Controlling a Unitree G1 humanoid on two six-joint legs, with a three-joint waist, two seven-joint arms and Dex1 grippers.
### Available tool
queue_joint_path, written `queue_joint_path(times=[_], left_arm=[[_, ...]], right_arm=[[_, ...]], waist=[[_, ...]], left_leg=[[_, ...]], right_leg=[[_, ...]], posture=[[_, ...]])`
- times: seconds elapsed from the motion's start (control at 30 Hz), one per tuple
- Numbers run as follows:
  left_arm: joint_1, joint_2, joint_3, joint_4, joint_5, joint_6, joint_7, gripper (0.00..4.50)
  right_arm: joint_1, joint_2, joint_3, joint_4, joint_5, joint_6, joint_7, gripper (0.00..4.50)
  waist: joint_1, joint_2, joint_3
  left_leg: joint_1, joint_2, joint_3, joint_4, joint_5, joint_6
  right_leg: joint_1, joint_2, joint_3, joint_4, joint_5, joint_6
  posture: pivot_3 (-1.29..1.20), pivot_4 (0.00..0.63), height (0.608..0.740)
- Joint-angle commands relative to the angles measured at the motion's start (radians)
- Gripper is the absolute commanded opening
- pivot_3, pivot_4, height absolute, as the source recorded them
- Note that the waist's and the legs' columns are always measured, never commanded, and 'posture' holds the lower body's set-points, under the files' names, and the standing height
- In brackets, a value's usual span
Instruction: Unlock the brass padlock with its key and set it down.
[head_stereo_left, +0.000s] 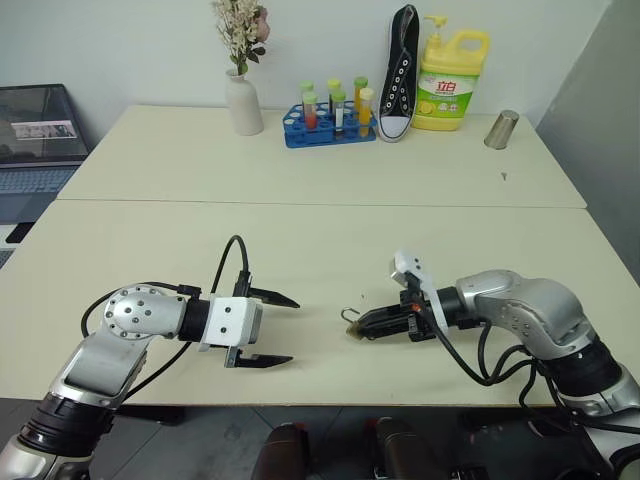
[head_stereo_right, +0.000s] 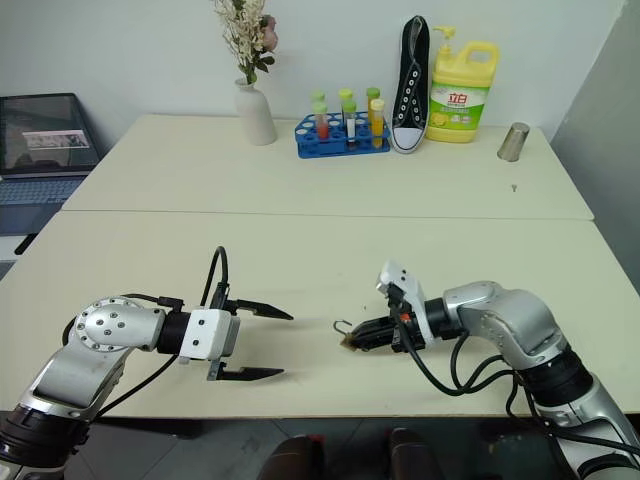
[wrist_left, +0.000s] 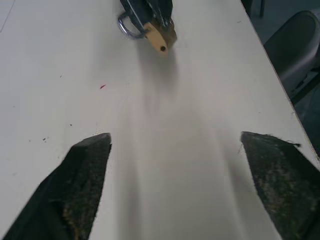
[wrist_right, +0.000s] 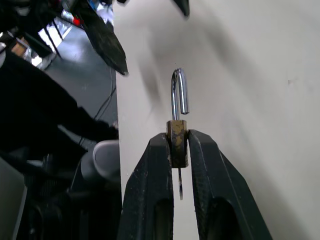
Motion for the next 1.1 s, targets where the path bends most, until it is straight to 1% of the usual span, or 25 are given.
queue_joint_path(times=[0.03,0.2,0.27,0.33,0.37,0.47,0.5,0.53,0.57,0.6,0.7,0.83,0.97,1.1], left_arm=[[0.007,-0.001,0.009,-0.036,0.0,-0.006,0.019,4.5],[0.006,-0.005,-0.001,-0.053,0.004,0.008,0.038,4.5],[0.01,-0.008,-0.004,-0.062,-0.006,0.028,0.042,4.5],[0.015,-0.014,-0.003,-0.07,-0.024,0.052,0.046,4.5],[0.018,-0.015,-0.001,-0.073,-0.029,0.059,0.047,4.5],[0.002,-0.036,0.003,-0.065,-0.048,0.106,0.071,4.5],[-0.003,-0.044,0.006,-0.063,-0.053,0.125,0.081,4.5],[-0.007,-0.05,0.008,-0.063,-0.06,0.15,0.089,4.5],[-0.008,-0.053,0.01,-0.065,-0.065,0.167,0.095,4.5],[-0.011,-0.059,0.013,-0.063,-0.07,0.196,0.109,4.5],[-0.023,-0.08,0.031,-0.075,-0.118,0.299,0.147,4.5],[-0.039,-0.077,0.039,-0.088,-0.119,0.383,0.181,4.5],[-0.037,-0.05,0.042,-0.082,-0.136,0.354,0.105,4.5],[-0.036,-0.034,0.047,-0.083,-0.153,0.373,0.081,4.5]], right_arm=[[-0.077,0.039,0.047,0.071,-0.06,-0.029,0.025,0.14],[-0.123,0.078,0.085,0.166,-0.144,-0.078,0.032,0.14],[-0.129,0.083,0.07,0.183,-0.171,-0.097,0.019,0.86],[-0.119,0.067,0.048,0.165,-0.201,-0.129,0.002,1.44],[-0.113,0.064,0.037,0.154,-0.204,-0.132,-0.001,1.84],[-0.062,0.04,-0.005,0.082,-0.242,-0.177,-0.056,2.97],[-0.047,0.036,-0.017,0.063,-0.249,-0.184,-0.072,3.27],[-0.025,0.033,-0.034,0.037,-0.255,-0.195,-0.092,3.72],[-0.011,0.032,-0.045,0.019,-0.261,-0.202,-0.104,4.03],[0.018,0.041,-0.081,-0.017,-0.252,-0.2,-0.134,4.46],[0.114,0.022,-0.153,-0.149,-0.223,-0.21,-0.159,4.46],[0.226,-0.005,-0.222,-0.288,-0.194,-0.227,-0.165,4.46],[0.377,-0.113,-0.317,-0.414,-0.172,-0.278,-0.11,4.46],[0.418,-0.185,-0.338,-0.445,-0.154,-0.295,-0.074,4.46]], waist=[[-0.004,0.0,0.0],[-0.003,0.0,0.0],[-0.003,0.0,0.0],[-0.002,0.0,0.0],[-0.003,0.0,0.0],[0.0,0.0,0.0],[0.001,0.0,0.0],[0.0,0.0,0.0],[0.0,0.0,0.0],[0.0,0.0,0.0],[0.0,0.0,0.0],[0.0,0.0,0.0],[0.002,0.0,0.0],[-0.004,0.0,0.0]], left_leg=[[0.0,0.0,0.0,0.0,0.0,0.0],[0.0,0.001,-0.001,-0.001,0.0,0.0],[0.0,0.001,0.0,0.0,0.0,0.0],[-0.001,0.0,0.0,0.0,0.0,0.0],[-0.001,0.0,0.0,0.0,0.0,0.0],[-0.001,0.0,-0.001,0.0,0.0,0.0],[-0.001,0.0,-0.001,0.0,0.0,0.0],[-0.001,0.0,-0.001,0.0,0.0,0.0],[-0.001,0.0,-0.001,0.0,0.0,0.0],[-0.001,0.0,-0.001,0.0,0.0,0.0],[-0.001,0.0,-0.001,0.0,0.0,0.0],[-0.001,0.0,-0.001,0.0,0.0,0.0],[0.0,0.0,-0.001,0.0,0.0,0.0],[0.001,0.0,0.0,0.0,0.0,0.0]], right_leg=[[0.0,0.0,0.0,0.0,0.0,0.0],[-0.001,0.001,0.0,0.001,0.0,0.0],[-0.001,0.001,0.0,0.001,0.0,0.0],[-0.001,0.001,0.0,0.001,0.0,0.0],[-0.001,0.001,0.0,0.001,0.0,0.0],[-0.001,0.0,-0.001,0.001,0.0,0.0],[-0.001,0.0,-0.001,0.001,0.0,0.0],[-0.001,0.0,-0.001,0.001,0.0,0.0],[-0.001,0.001,-0.001,0.001,0.0,0.0],[-0.001,0.001,-0.001,0.001,0.0,0.0],[-0.001,0.001,-0.001,0.001,0.0,0.0],[-0.001,0.001,-0.001,0.001,0.0,0.0],[0.0,0.001,-0.001,0.001,0.0,0.0],[0.001,0.001,0.0,0.001,0.0,0.001]], posture=[[0.0,0.15,0.74],[0.0,0.15,0.74],[0.0,0.15,0.74],[0.0,0.15,0.74],[0.0,0.15,0.74],[0.0,0.15,0.74],[0.0,0.15,0.74],[0.0,0.15,0.74],[0.0,0.15,0.74],[0.0,0.15,0.74],[0.0,0.15,0.74],[0.0,0.15,0.74],[0.0,0.15,0.74],[0.0,0.15,0.74]])
